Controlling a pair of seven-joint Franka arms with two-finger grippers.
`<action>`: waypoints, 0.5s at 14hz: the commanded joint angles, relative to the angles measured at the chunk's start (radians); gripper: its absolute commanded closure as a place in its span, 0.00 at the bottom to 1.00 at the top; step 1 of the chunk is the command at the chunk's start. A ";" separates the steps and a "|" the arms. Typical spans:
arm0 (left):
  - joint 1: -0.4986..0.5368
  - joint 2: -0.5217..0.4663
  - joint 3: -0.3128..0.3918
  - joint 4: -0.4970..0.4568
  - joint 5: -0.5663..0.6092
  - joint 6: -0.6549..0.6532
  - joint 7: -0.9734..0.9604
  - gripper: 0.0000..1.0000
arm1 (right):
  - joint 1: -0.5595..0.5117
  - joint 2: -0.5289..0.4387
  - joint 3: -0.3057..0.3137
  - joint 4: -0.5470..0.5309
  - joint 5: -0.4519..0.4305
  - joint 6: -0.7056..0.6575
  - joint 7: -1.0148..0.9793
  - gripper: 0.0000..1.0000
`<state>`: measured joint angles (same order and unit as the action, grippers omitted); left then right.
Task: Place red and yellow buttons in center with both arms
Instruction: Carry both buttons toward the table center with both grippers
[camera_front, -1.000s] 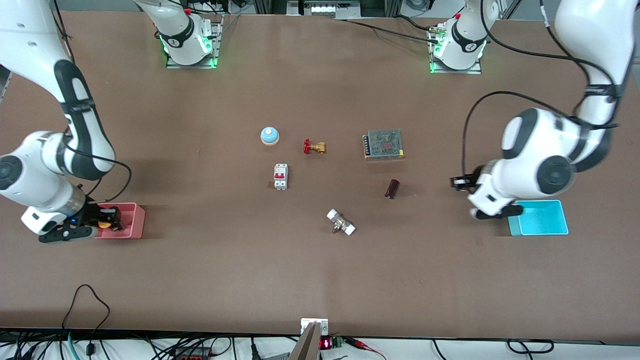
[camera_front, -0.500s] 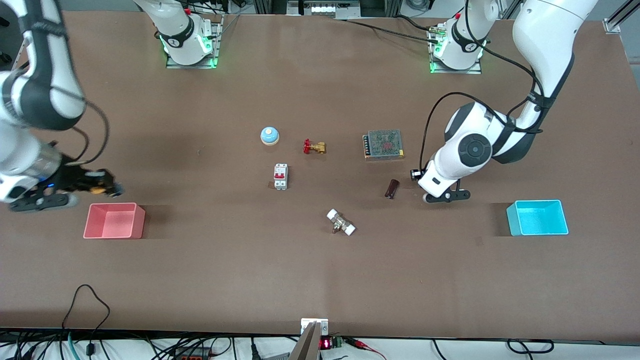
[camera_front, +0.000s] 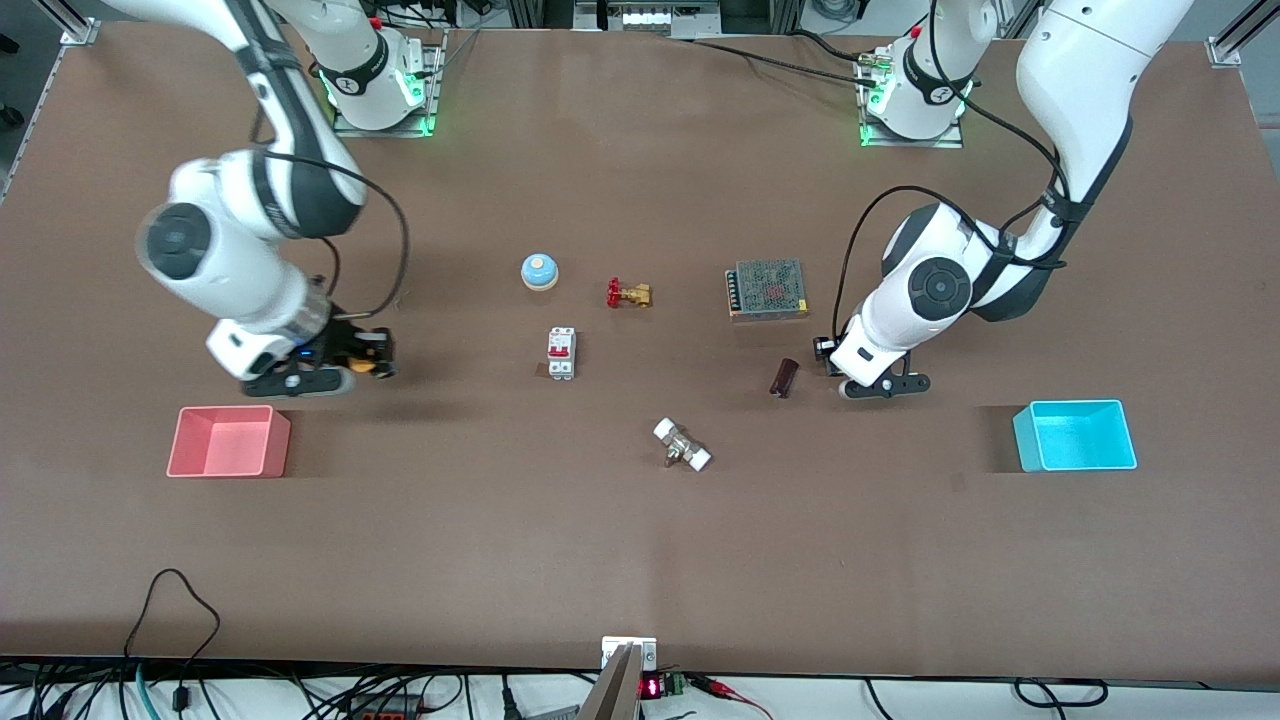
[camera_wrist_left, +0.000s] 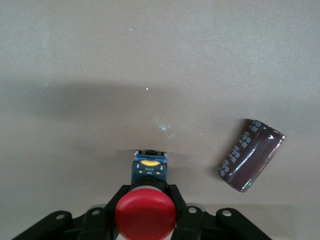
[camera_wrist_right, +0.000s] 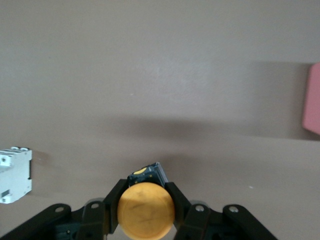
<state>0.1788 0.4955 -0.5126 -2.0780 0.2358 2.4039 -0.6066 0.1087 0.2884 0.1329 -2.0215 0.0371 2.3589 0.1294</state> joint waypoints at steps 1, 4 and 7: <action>0.004 -0.012 -0.003 -0.010 0.026 0.015 -0.019 0.00 | 0.035 0.035 -0.007 -0.032 -0.009 0.089 0.031 0.77; 0.005 -0.055 -0.003 -0.004 0.028 0.000 -0.001 0.00 | 0.043 0.098 -0.006 -0.033 -0.055 0.158 0.039 0.77; 0.019 -0.126 -0.003 0.053 0.028 -0.116 0.158 0.00 | 0.055 0.155 -0.007 -0.033 -0.062 0.235 0.039 0.77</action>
<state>0.1812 0.4451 -0.5126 -2.0521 0.2419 2.3785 -0.5454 0.1466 0.4145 0.1325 -2.0540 -0.0062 2.5438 0.1510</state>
